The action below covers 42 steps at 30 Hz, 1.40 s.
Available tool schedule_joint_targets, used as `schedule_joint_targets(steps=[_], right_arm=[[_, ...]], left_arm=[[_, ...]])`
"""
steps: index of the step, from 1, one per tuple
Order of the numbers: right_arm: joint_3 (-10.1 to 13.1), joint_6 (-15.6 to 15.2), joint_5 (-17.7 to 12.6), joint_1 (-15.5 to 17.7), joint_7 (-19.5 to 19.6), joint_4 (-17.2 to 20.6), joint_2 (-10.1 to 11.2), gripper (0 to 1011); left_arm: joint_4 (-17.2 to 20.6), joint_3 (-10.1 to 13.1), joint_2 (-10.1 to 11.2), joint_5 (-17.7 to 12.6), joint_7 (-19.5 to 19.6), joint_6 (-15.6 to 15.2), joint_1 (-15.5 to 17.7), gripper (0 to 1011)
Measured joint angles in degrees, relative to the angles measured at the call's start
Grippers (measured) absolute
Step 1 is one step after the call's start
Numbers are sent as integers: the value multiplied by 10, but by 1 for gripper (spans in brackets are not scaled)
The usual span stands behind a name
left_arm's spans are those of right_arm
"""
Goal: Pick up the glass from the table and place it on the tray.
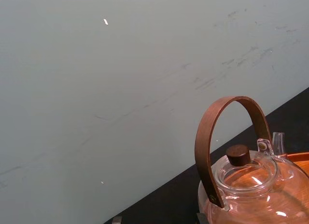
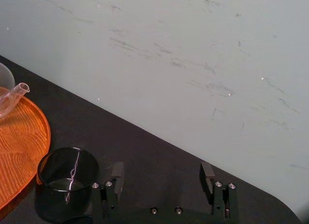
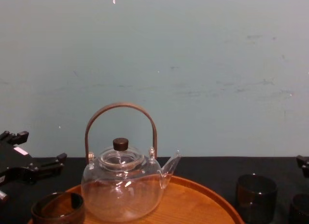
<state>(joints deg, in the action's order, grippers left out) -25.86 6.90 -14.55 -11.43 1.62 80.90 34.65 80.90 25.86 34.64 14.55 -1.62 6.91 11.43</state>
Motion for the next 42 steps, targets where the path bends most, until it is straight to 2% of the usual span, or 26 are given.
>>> schedule_joint_targets(steps=[35, 42], right_arm=[[0, 0, 0, 0, 0, 0, 0, 1002], [14, 7, -8, 10, -21, 5, 1, 1002]], left_arm=[[0, 0, 0, 0, 0, 0, 0, 1001], [0, 0, 0, 0, 0, 0, 0, 1001]])
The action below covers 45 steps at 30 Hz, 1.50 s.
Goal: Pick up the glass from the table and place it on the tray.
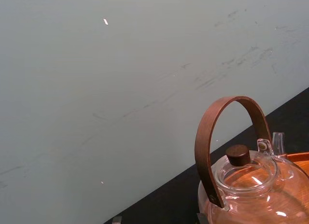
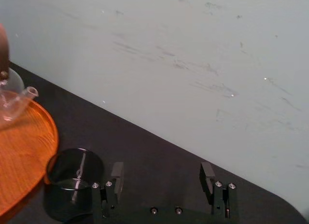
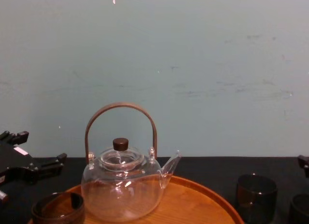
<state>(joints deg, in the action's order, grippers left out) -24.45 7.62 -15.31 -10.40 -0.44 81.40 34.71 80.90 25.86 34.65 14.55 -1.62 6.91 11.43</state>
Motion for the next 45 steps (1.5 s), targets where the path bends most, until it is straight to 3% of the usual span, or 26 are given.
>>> schedule_joint_targets(steps=[9, 21, 31, 45], right_arm=[[30, 5, -46, 35, -48, 34, 8, 1002], [58, -24, -65, 89, -59, 86, 17, 1002], [73, -32, -88, 117, -92, 92, 16, 1002], [97, -34, -90, 141, -110, 96, 9, 1003]], left_arm=[[0, 0, 0, 0, 0, 0, 0, 1001], [0, 0, 0, 0, 0, 0, 0, 1001], [0, 0, 0, 0, 0, 0, 0, 1002], [0, 0, 0, 0, 0, 0, 0, 1001]])
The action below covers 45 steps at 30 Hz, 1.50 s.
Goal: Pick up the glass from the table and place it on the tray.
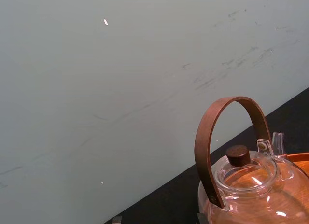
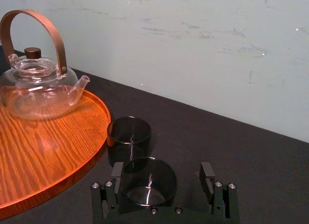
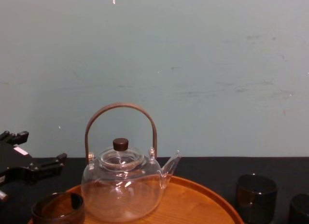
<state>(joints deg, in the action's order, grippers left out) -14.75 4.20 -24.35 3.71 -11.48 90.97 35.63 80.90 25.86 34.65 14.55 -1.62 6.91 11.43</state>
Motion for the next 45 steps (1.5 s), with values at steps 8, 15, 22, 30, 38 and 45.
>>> schedule_joint_targets(steps=[8, 15, 22, 30, 38, 45], right_arm=[[6, -5, -2, 0, -17, -13, -10, 1002], [9, -9, 1, -3, -33, -25, -19, 1002], [14, -14, 4, -8, -45, -38, -29, 1002], [18, -19, 10, -13, -58, -50, -39, 1002], [20, -22, 17, -22, -75, -64, -50, 1002], [22, -26, 26, -30, -86, -75, -60, 1003]], left_arm=[[0, 0, 0, 0, 0, 0, 0, 1001], [0, 0, 0, 0, 0, 0, 0, 1001], [0, 0, 0, 0, 0, 0, 0, 1001], [0, 0, 0, 0, 0, 0, 0, 1002], [0, 0, 0, 0, 0, 0, 0, 1002], [0, 0, 0, 0, 0, 0, 0, 1001]])
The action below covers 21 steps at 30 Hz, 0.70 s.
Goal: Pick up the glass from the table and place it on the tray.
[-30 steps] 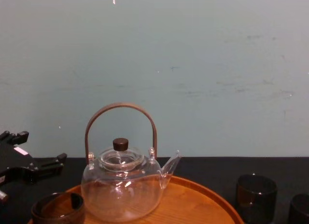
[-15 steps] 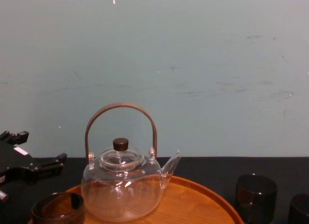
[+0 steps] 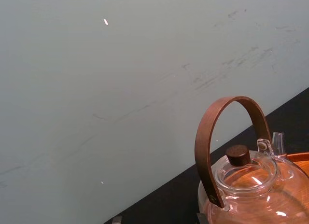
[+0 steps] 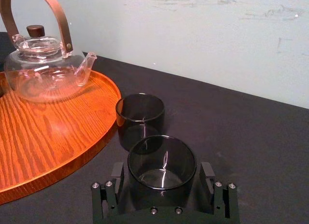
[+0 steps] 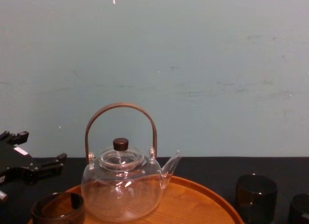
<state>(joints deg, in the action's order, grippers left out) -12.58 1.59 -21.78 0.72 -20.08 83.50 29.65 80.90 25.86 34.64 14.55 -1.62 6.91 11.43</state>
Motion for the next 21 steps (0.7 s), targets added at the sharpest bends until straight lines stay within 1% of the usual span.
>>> schedule_joint_targets(steps=[14, 21], right_arm=[[10, -7, 16, -5, -13, -10, -14, 1002], [9, -11, 24, -16, -18, -23, -22, 1002]], left_arm=[[0, 0, 0, 0, 0, 0, 0, 1001], [0, 0, 0, 0, 0, 0, 0, 1001]])
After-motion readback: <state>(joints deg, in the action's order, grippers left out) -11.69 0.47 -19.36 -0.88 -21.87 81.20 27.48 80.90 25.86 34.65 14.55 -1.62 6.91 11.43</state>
